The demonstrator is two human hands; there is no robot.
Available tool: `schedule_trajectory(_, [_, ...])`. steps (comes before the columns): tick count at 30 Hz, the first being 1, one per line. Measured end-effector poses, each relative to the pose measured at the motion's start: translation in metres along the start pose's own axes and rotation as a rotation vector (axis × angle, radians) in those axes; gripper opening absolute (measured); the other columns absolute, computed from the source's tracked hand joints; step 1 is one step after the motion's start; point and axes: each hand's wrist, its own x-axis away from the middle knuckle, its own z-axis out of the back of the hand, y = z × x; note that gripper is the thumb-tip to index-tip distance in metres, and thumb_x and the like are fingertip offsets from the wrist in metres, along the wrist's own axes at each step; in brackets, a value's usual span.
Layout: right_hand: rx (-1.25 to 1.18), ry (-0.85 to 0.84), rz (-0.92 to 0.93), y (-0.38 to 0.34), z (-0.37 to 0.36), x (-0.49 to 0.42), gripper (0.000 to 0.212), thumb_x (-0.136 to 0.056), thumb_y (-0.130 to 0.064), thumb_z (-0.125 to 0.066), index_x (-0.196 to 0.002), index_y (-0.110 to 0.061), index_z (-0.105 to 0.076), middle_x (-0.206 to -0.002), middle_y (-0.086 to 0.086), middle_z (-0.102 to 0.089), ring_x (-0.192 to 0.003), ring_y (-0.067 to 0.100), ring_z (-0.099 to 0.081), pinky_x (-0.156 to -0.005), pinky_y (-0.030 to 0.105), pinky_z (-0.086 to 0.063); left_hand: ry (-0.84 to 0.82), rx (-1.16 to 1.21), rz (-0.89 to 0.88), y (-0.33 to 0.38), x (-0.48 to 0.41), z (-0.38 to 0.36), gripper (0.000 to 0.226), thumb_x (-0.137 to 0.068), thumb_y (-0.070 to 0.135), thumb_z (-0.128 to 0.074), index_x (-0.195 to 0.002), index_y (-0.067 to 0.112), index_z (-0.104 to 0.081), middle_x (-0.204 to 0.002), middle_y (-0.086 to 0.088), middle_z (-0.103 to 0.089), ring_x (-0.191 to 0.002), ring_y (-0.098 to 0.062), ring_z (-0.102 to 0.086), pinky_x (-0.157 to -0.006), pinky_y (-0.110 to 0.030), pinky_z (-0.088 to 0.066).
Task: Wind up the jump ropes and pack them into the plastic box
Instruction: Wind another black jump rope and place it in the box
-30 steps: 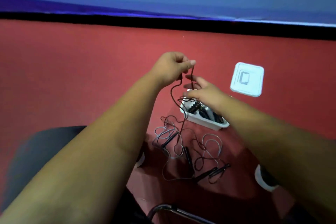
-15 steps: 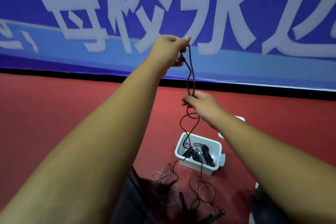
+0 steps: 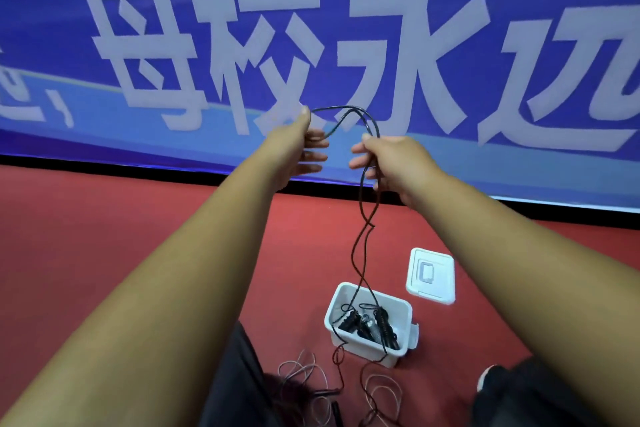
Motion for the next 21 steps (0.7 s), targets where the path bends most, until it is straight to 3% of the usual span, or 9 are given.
schedule_trajectory(3, [-0.193,0.031,-0.097,-0.018,0.000,-0.005,0.029,-0.108,-0.034,-0.054,-0.105,-0.014,-0.075,-0.087,0.000,-0.082,-0.059,0.012,-0.055,-0.057,0.026,-0.049,-0.189,-0.011,0.119,-0.033,0.006,-0.008,0.073,-0.104,0.071,-0.030,-0.129,0.012,-0.064,-0.118,-0.005,-0.076,-0.104,-0.029,-0.071,-0.093,-0.044,-0.054])
schedule_trajectory(6, [-0.342,0.039,-0.193,-0.035,0.000,-0.013,0.030,-0.111,-0.030,-0.047,-0.106,-0.013,-0.071,-0.078,-0.002,-0.080,-0.056,0.010,-0.054,-0.051,0.019,-0.050,-0.446,-0.012,0.152,-0.064,0.016,-0.022,0.091,-0.094,0.086,-0.015,-0.141,0.021,-0.059,-0.132,0.005,-0.071,-0.128,-0.018,-0.063,-0.107,-0.043,-0.039])
schedule_trajectory(10, [-0.451,0.068,-0.240,-0.049,0.008,-0.025,0.032,-0.111,-0.027,-0.045,-0.107,-0.010,-0.071,-0.088,0.001,-0.082,-0.060,0.010,-0.059,-0.054,0.023,-0.057,-0.614,0.011,0.129,-0.096,0.033,-0.040,0.076,-0.100,0.076,-0.020,-0.147,0.027,-0.054,-0.138,0.007,-0.068,-0.138,-0.009,-0.055,-0.116,-0.038,-0.030])
schedule_trajectory(13, [-0.429,0.091,-0.238,-0.056,0.016,-0.033,0.033,-0.111,-0.027,-0.045,-0.110,-0.009,-0.072,-0.094,0.005,-0.083,-0.062,0.012,-0.063,-0.058,0.026,-0.060,-0.644,-0.016,0.104,-0.119,0.035,-0.044,0.041,-0.109,0.043,-0.049,-0.142,0.021,-0.058,-0.129,-0.002,-0.072,-0.126,-0.013,-0.063,-0.112,-0.037,-0.035])
schedule_trajectory(15, [-0.403,0.113,-0.233,-0.057,0.021,-0.039,0.033,-0.112,-0.029,-0.044,-0.109,-0.011,-0.071,-0.100,0.005,-0.082,-0.067,0.013,-0.063,-0.062,0.027,-0.061,-0.621,-0.056,0.108,-0.128,0.032,-0.044,0.029,-0.108,0.019,-0.055,-0.135,0.012,-0.062,-0.113,-0.006,-0.074,-0.116,-0.019,-0.068,-0.108,-0.039,-0.041])
schedule_trajectory(18, [-0.324,0.161,-0.226,-0.048,0.027,-0.047,0.034,-0.113,-0.037,-0.045,-0.108,-0.015,-0.071,-0.107,0.004,-0.079,-0.075,0.013,-0.064,-0.068,0.027,-0.063,-0.569,-0.041,0.129,-0.128,0.026,-0.044,0.021,-0.108,0.010,-0.052,-0.123,0.008,-0.067,-0.094,-0.004,-0.070,-0.109,-0.026,-0.073,-0.103,-0.042,-0.050])
schedule_trajectory(21, [-0.145,0.178,-0.230,-0.018,0.032,-0.049,0.040,-0.107,-0.057,-0.051,-0.109,-0.022,-0.069,-0.108,0.003,-0.077,-0.080,0.018,-0.066,-0.072,0.030,-0.061,-0.517,0.061,0.144,-0.116,0.021,-0.043,0.018,-0.109,0.014,-0.051,-0.119,0.011,-0.066,-0.088,0.001,-0.068,-0.102,-0.025,-0.075,-0.089,-0.035,-0.059])
